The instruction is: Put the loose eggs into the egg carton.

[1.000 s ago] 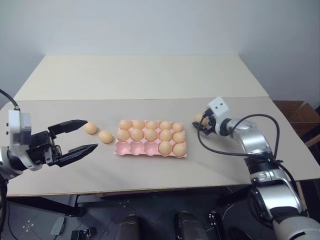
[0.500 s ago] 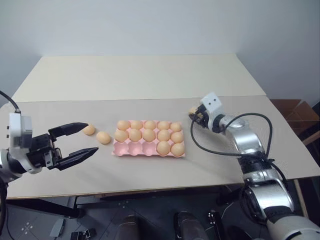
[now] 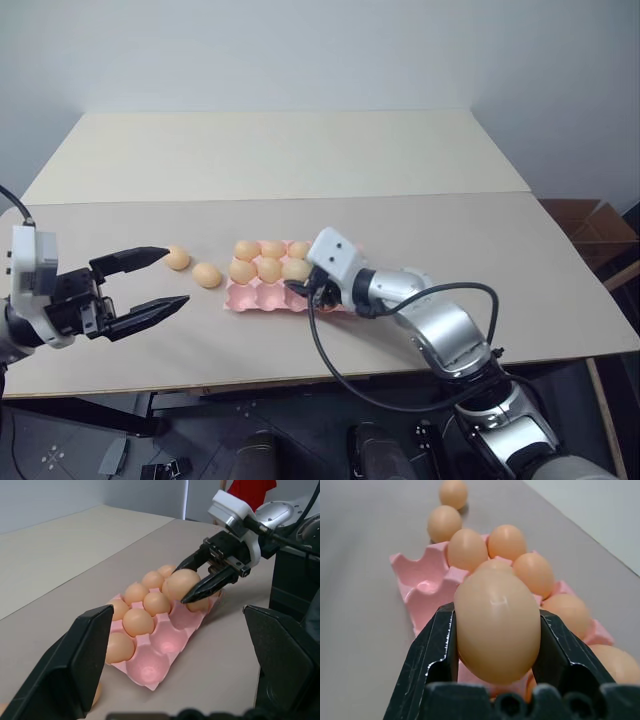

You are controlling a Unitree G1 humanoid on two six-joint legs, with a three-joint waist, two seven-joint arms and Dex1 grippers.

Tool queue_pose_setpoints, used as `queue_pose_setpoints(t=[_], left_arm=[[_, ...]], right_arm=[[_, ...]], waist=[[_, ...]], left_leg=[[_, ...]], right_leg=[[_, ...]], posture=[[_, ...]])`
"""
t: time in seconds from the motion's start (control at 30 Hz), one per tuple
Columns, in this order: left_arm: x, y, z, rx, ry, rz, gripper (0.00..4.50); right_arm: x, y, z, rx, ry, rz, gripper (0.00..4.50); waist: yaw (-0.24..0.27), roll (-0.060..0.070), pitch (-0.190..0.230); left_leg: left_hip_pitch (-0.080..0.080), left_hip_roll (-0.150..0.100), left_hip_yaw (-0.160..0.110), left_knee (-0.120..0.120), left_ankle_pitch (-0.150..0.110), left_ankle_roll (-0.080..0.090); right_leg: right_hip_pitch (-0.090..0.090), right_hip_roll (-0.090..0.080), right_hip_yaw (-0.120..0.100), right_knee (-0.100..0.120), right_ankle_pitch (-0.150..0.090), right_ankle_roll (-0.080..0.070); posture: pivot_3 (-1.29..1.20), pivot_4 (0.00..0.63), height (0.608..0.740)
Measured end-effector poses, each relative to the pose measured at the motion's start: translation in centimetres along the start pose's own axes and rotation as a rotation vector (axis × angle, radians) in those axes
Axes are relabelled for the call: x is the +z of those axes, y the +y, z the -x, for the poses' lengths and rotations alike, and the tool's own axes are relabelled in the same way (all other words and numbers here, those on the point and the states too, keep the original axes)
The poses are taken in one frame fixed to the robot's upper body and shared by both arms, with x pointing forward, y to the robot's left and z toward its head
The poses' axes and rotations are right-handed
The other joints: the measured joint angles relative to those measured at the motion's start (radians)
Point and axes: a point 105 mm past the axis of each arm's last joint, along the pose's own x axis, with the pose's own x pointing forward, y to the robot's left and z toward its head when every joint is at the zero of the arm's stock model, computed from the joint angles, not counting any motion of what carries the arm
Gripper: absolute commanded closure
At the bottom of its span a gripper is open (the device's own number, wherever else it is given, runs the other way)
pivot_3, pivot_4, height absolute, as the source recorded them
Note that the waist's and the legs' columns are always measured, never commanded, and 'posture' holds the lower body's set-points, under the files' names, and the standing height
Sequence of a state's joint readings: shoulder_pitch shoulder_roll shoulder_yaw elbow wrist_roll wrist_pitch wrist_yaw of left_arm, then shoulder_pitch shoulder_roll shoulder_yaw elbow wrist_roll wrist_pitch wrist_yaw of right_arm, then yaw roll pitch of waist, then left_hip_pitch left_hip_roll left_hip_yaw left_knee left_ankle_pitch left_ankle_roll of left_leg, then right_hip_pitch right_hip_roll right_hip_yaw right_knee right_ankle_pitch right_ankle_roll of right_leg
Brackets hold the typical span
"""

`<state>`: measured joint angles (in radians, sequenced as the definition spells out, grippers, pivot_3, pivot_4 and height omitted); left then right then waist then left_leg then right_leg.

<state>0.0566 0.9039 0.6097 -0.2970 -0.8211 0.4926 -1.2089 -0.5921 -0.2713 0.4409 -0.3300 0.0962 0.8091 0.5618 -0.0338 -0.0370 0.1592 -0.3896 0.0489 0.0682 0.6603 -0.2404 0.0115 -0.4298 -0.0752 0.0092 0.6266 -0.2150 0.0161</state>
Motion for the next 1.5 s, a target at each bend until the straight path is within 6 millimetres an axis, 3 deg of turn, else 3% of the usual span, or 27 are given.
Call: queue_pose_setpoints(t=[0.27, 0.53, 0.77, 0.87, 0.97, 1.17, 1.27, 1.5], left_arm=[[0.0, 0.0, 0.0, 0.001, 0.001, 0.0, 0.0], [-0.5, -0.1, 0.2, 0.008, 0.015, 0.018, 0.0], [-1.6, 0.0, 2.5, 0.094, 0.074, 0.046, 0.0], [-1.7, 0.0, 3.2, 0.116, 0.086, 0.05, 0.0], [-1.7, 0.0, 4.2, 0.154, 0.096, 0.053, 0.0], [-2.5, -0.4, 4.7, 0.188, 0.111, 0.079, 0.0], [-2.8, 0.5, 4.5, 0.287, 0.138, 0.054, 0.0], [-5.0, 2.6, 1.5, 0.478, 0.193, 0.106, 0.0]], right_arm=[[-0.5, 0.4, -0.4, 0.002, 0.033, 0.029, 0.02], [2.2, -1.6, 3.5, -0.049, -0.089, 0.033, 0.02], [-0.2, -5.2, 10.9, -0.096, -0.077, 0.085, 0.02], [-0.2, -4.9, 12.5, -0.039, -0.121, 0.114, 0.02], [-1.5, -4.9, 13.9, 0.012, -0.117, 0.106, 0.02], [-2.0, -5.1, 14.5, 0.054, -0.13, 0.119, 0.02], [-2.1, -5.5, 14.6, 0.048, -0.13, 0.121, 0.02], [-2.0, -5.6, 14.7, 0.048, -0.135, 0.128, 0.02]], waist=[[-0.003, 0.0, 0.0], [0.001, 0.0, 0.0], [0.019, 0.0, 0.0], [0.017, -0.001, 0.0], [0.018, -0.001, 0.0], [0.02, -0.001, 0.0], [0.023, -0.001, 0.0], [0.032, -0.001, 0.0]], left_leg=[[0.0, 0.0, 0.0, 0.0, 0.0, 0.0], [-0.001, 0.0, 0.0, 0.0, 0.0, 0.0], [-0.001, 0.0, 0.001, 0.0, -0.001, 0.0], [0.001, 0.002, 0.001, 0.0, -0.001, 0.0], [0.002, 0.002, 0.001, 0.0, -0.001, 0.0], [0.002, 0.001, 0.001, 0.0, -0.001, 0.0], [0.002, 0.001, 0.001, 0.0, -0.001, 0.0], [0.003, 0.0, 0.001, 0.0, -0.001, 0.0]], right_leg=[[-0.001, 0.001, 0.0, 0.001, 0.0, 0.0], [-0.001, 0.0, -0.001, 0.0, 0.0, 0.0], [-0.001, 0.0, 0.0, -0.002, -0.003, 0.0], [-0.001, 0.002, 0.0, 0.0, -0.007, 0.001], [0.0, 0.002, 0.0, 0.0, -0.008, 0.0], [0.001, 0.001, 0.001, -0.001, -0.008, 0.0], [0.001, 0.0, 0.001, -0.001, -0.007, -0.001], [0.003, 0.0, 0.001, -0.001, -0.002, 0.0]], posture=[[0.0, 0.15, 0.74], [0.0, 0.15, 0.74], [0.0, 0.15, 0.74], [0.0, 0.15, 0.74], [0.0, 0.15, 0.74], [0.0, 0.15, 0.74], [0.0, 0.15, 0.74], [0.0, 0.15, 0.74]])
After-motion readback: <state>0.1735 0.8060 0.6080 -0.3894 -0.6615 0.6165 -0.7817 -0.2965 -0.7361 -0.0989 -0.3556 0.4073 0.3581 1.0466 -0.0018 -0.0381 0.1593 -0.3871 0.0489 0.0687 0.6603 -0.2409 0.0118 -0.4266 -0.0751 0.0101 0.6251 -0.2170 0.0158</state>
